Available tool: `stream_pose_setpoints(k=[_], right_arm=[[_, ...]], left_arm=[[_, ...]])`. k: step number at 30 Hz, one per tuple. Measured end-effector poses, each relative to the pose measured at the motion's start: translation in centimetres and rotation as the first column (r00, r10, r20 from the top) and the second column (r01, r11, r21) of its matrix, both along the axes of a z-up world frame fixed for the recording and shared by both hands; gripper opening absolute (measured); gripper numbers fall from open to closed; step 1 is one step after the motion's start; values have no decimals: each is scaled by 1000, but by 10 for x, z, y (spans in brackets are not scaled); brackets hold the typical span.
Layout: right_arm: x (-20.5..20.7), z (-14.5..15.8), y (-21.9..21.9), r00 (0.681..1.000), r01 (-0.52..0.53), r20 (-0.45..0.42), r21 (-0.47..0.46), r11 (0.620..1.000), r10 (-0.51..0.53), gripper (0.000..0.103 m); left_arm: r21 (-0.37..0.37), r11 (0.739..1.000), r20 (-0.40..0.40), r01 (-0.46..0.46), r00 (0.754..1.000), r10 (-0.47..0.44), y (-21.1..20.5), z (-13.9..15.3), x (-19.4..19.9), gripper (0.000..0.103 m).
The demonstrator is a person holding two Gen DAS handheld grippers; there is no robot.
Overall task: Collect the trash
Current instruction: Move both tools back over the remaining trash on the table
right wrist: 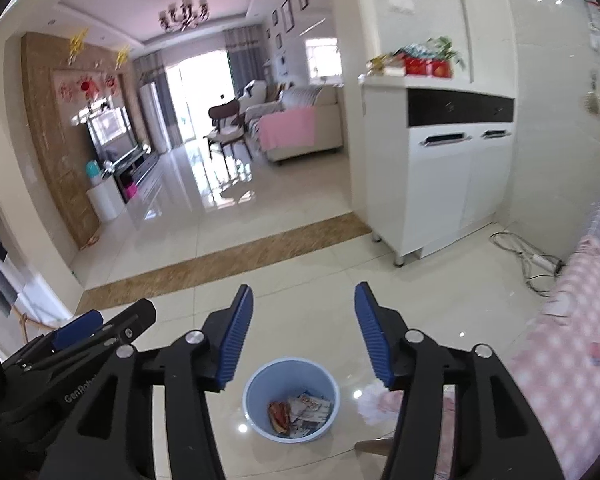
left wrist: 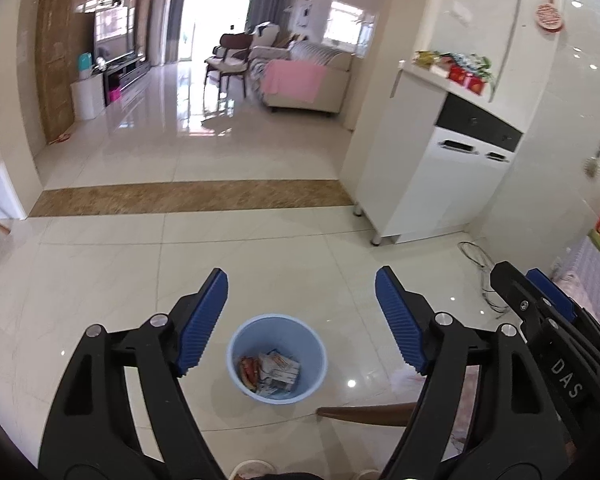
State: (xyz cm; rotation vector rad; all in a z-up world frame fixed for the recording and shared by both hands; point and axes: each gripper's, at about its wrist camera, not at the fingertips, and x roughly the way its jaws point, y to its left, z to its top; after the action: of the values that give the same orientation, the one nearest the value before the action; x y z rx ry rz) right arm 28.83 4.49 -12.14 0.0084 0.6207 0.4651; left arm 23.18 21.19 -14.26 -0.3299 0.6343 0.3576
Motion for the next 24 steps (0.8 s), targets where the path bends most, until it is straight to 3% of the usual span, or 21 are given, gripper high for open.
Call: stream_pose_setpoints(k=[8, 15, 20, 24], right_arm=[[-52, 39, -72, 991, 92, 90, 35, 995, -94, 63], [-99, 62, -146, 970, 189, 139, 75, 979, -198, 66], [-136, 66, -212, 936, 305, 162, 72, 950, -312, 69], [-163, 61, -270, 894, 418, 142, 75, 905, -425, 70]], left_arm=[[48, 994, 75, 97, 992, -100, -55, 39, -27, 78], [110, 968, 122, 226, 963, -239, -126, 66, -54, 81], [142, 928, 125, 345, 924, -362, -184, 72, -72, 83], [112, 866, 98, 488, 861, -498, -241, 69, -77, 83]])
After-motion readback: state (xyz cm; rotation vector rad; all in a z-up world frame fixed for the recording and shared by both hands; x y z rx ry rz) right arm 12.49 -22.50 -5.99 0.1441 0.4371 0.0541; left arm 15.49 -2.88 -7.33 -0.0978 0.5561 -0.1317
